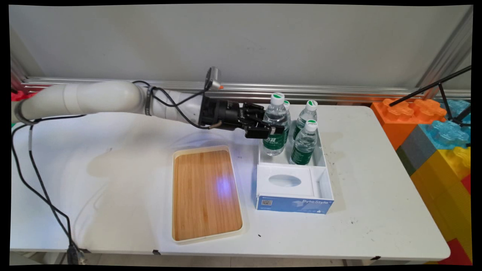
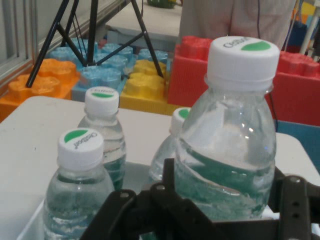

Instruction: Place the picked object on the tray

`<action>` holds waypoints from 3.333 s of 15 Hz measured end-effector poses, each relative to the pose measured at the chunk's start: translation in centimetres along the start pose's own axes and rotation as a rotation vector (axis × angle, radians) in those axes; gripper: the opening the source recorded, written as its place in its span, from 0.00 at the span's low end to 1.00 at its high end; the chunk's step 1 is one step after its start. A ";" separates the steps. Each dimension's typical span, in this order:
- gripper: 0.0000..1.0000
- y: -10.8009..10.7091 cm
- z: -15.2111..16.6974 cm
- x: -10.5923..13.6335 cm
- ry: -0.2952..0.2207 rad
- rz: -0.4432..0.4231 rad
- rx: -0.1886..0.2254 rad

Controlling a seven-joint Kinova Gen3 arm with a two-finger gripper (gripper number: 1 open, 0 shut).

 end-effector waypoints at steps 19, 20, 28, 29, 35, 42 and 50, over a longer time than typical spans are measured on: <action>0.00 5.9 -9.8 -1.5 -0.116 -0.002 -0.104; 0.00 6.1 -10.2 -1.9 -0.124 -0.002 -0.110; 0.00 7.7 -11.3 -4.3 -0.161 -0.008 -0.147; 0.00 7.9 -11.3 -4.6 -0.166 -0.010 -0.151; 0.00 8.8 -11.2 -6.4 -0.188 -0.017 -0.167; 0.00 8.8 -10.5 -7.9 -0.197 -0.016 -0.170; 1.00 8.4 -9.7 -8.9 -0.194 -0.010 -0.165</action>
